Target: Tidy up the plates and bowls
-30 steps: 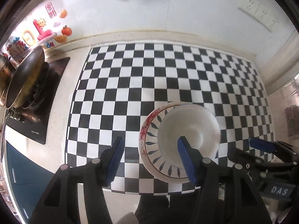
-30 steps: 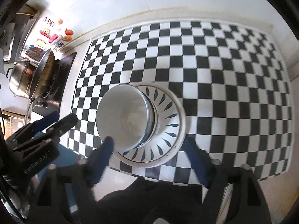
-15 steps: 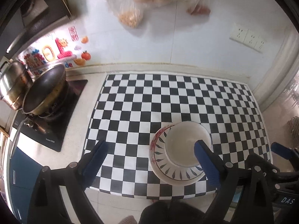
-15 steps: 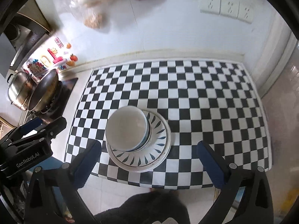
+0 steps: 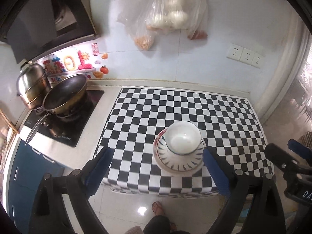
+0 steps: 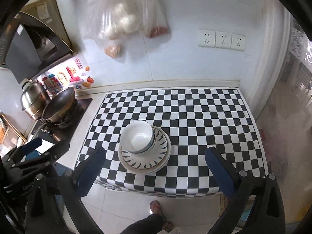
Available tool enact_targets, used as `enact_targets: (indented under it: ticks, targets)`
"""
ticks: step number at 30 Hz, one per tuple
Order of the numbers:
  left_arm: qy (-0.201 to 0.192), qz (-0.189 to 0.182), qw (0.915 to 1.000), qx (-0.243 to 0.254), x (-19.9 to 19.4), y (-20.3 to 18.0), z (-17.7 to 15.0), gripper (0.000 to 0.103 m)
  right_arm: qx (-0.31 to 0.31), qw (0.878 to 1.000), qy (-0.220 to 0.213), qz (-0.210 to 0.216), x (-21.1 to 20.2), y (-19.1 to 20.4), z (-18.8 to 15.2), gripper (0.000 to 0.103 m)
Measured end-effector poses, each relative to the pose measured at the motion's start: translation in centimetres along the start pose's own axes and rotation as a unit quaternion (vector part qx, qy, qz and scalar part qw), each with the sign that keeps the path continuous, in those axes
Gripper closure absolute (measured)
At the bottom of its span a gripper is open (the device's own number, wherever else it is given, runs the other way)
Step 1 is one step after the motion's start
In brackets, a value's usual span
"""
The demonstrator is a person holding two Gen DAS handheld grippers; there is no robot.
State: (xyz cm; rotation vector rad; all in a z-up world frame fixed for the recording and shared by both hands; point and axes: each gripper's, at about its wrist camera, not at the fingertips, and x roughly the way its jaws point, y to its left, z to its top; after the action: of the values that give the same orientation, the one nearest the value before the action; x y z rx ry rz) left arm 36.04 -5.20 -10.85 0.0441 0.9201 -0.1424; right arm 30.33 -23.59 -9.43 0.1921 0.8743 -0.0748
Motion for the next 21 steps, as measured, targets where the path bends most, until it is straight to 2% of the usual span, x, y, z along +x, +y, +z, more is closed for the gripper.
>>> enact_targets:
  ticks: [9, 21]
  targets:
    - [-0.022, 0.009, 0.9997, -0.003, -7.4, -0.3, -4.1, 0.008, -0.011, 1.0, -0.026, -0.005, -7.9, 0.3, -4.5, 0.0]
    - [-0.053, -0.003, 0.9986, 0.0, -15.2, 2.6, -9.6, 0.008, 0.0, 0.998, -0.063, -0.023, -17.4, 2.7, -11.8, 0.0]
